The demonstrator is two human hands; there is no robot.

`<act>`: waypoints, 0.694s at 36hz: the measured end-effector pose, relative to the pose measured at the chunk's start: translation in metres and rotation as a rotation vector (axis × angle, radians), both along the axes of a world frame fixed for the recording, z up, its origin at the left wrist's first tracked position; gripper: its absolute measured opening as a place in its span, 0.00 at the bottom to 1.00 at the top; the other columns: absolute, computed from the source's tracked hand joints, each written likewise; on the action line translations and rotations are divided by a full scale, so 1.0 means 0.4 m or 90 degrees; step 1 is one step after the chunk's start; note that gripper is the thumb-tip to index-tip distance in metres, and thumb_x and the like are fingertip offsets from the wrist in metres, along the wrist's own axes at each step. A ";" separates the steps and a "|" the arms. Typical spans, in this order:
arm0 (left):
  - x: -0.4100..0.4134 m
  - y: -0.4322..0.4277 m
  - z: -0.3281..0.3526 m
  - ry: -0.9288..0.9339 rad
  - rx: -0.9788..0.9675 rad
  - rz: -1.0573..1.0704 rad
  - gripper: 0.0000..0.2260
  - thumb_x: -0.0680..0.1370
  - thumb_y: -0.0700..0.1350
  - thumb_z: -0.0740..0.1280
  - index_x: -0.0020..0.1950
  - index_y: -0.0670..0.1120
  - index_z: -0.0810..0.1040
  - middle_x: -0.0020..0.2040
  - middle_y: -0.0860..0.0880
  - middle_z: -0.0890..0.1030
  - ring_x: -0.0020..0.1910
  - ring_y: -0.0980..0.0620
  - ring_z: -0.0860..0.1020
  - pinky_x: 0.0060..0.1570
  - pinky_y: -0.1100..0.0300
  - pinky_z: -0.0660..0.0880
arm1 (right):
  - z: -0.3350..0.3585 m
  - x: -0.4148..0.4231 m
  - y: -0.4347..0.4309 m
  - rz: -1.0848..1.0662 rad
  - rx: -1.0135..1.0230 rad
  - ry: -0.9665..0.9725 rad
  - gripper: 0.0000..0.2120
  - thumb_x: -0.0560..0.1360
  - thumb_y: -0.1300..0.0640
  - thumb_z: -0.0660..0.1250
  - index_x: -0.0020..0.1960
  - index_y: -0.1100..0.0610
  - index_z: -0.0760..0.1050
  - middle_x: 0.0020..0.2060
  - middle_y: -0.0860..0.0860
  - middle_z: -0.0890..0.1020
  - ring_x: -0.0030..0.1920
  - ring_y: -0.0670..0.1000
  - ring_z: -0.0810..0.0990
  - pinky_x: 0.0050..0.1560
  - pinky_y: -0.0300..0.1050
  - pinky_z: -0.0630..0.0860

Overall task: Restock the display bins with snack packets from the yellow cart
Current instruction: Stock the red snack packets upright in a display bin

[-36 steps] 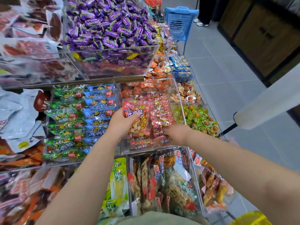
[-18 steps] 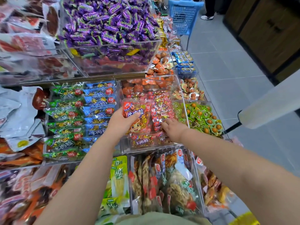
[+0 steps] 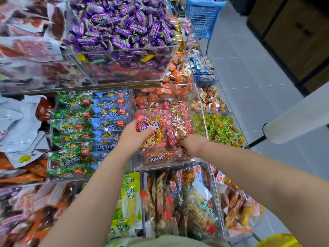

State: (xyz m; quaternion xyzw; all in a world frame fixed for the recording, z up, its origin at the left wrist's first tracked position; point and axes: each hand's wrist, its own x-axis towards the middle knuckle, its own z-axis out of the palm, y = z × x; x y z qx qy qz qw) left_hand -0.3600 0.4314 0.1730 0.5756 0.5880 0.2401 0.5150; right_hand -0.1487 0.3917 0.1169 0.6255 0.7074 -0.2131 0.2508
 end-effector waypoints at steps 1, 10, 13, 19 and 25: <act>-0.001 0.001 0.000 0.002 0.001 -0.001 0.07 0.75 0.52 0.70 0.49 0.58 0.74 0.45 0.59 0.80 0.44 0.60 0.79 0.36 0.64 0.72 | -0.001 -0.001 0.001 -0.015 0.014 0.005 0.23 0.76 0.66 0.60 0.70 0.53 0.67 0.59 0.54 0.78 0.54 0.55 0.79 0.51 0.47 0.79; -0.009 -0.003 0.004 -0.001 0.009 -0.014 0.05 0.74 0.53 0.71 0.45 0.60 0.75 0.42 0.61 0.81 0.41 0.63 0.80 0.34 0.67 0.71 | -0.010 -0.010 -0.020 -0.016 -0.023 -0.013 0.12 0.78 0.53 0.61 0.58 0.56 0.75 0.41 0.51 0.76 0.41 0.52 0.75 0.39 0.44 0.73; -0.011 -0.011 0.010 -0.002 0.010 -0.016 0.05 0.74 0.53 0.71 0.43 0.60 0.75 0.38 0.64 0.81 0.37 0.67 0.79 0.31 0.71 0.71 | 0.000 0.000 -0.013 0.012 -0.112 0.015 0.19 0.78 0.43 0.58 0.58 0.57 0.74 0.40 0.50 0.76 0.42 0.52 0.75 0.41 0.44 0.71; -0.012 -0.017 0.013 -0.001 0.009 -0.014 0.05 0.74 0.54 0.71 0.44 0.60 0.75 0.40 0.62 0.81 0.40 0.64 0.79 0.34 0.68 0.71 | -0.001 -0.025 -0.010 0.038 -0.182 -0.073 0.25 0.80 0.43 0.52 0.69 0.57 0.68 0.60 0.55 0.76 0.58 0.57 0.76 0.56 0.51 0.73; -0.021 -0.015 0.026 -0.015 0.010 -0.018 0.05 0.75 0.53 0.71 0.46 0.58 0.75 0.44 0.59 0.81 0.43 0.60 0.80 0.37 0.65 0.73 | 0.044 -0.022 0.009 -0.013 -0.230 -0.058 0.31 0.77 0.37 0.55 0.70 0.58 0.67 0.64 0.55 0.74 0.63 0.58 0.73 0.64 0.56 0.70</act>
